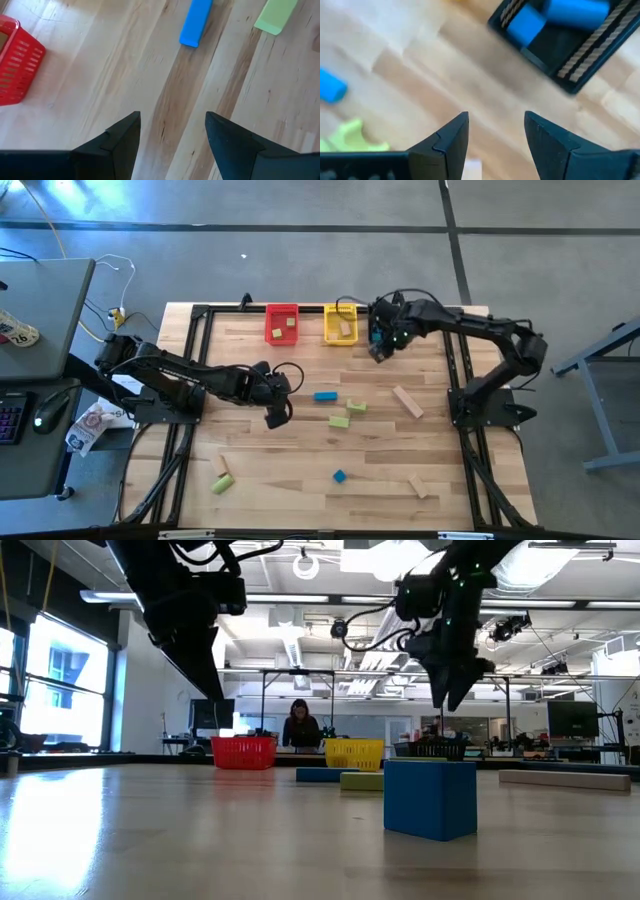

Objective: Sort & place blocks by color
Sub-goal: Put the beige block into the yellow bin

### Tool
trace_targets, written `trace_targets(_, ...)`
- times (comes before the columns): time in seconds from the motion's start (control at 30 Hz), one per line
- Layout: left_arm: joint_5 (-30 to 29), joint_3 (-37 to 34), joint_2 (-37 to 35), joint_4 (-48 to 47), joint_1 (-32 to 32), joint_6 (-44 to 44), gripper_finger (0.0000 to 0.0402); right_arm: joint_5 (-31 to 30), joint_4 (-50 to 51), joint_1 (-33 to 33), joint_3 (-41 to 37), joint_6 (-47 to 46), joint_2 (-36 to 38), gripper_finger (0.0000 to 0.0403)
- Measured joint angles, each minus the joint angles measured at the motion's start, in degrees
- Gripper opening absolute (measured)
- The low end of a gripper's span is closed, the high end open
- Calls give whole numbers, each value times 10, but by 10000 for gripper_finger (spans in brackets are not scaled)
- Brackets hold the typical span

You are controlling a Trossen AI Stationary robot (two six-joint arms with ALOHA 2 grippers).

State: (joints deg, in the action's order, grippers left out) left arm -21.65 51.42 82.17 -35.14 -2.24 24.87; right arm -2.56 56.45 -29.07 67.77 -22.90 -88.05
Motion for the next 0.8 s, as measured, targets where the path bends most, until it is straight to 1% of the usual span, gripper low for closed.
trace_targets(0.17, 0, 0, 0, 3, -1, 2, 207, -14, 57, 61, -1, -1, 6, 178)
trace_targets(0.3, 0, 0, 0, 5, -1, 3, 207, 13, 57, 102, -28, -2, 7, 178)
trace_targets(0.37, 0, 0, 0, 6, -1, 5, 207, 16, 56, 120, -49, -6, 7, 178)
trace_targets(0.57, 0, 0, 0, 6, -1, 5, 207, 15, 56, 170, -97, -46, 8, 178)
trace_targets(0.8, 0, 0, 0, 8, 0, 5, 207, 15, 54, 217, -142, -115, 9, 178)
